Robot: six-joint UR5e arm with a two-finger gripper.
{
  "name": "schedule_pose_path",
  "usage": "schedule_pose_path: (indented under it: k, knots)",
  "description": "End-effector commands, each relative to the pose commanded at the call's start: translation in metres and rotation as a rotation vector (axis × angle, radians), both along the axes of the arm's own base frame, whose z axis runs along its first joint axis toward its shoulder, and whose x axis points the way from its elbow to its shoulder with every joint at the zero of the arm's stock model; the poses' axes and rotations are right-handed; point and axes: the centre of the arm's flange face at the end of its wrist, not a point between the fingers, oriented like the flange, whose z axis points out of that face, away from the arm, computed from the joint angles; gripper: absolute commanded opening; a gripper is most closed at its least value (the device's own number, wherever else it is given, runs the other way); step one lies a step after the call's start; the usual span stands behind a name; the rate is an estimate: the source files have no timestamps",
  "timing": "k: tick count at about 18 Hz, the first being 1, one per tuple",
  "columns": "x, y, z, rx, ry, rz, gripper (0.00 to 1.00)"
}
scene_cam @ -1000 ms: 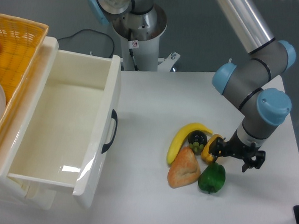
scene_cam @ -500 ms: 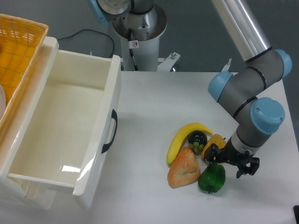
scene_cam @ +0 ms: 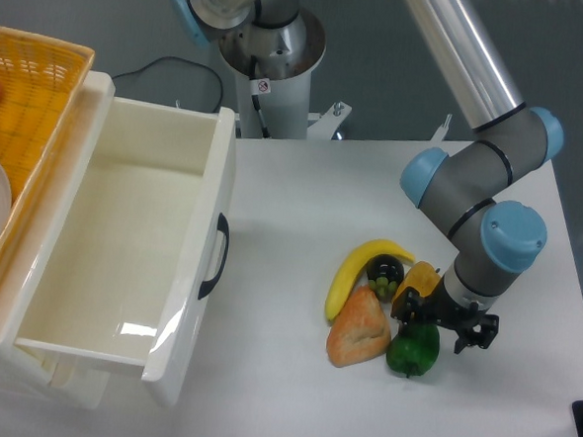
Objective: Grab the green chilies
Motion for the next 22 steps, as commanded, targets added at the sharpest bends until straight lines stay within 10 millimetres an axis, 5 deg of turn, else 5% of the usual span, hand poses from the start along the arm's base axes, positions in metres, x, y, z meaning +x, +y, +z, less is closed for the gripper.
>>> schedule_pose_path:
  k: [7,10,14,22]
  knots:
    - [0.006,0.008,-0.007,-0.004,-0.008,-0.014,0.76]
    - [0.006,0.008,-0.005,-0.004,-0.008,-0.014,0.79]
    - [0.005,0.005,0.01,0.005,0.012,-0.014,0.99]
    - [0.003,0.001,0.015,0.008,0.017,-0.003,1.0]
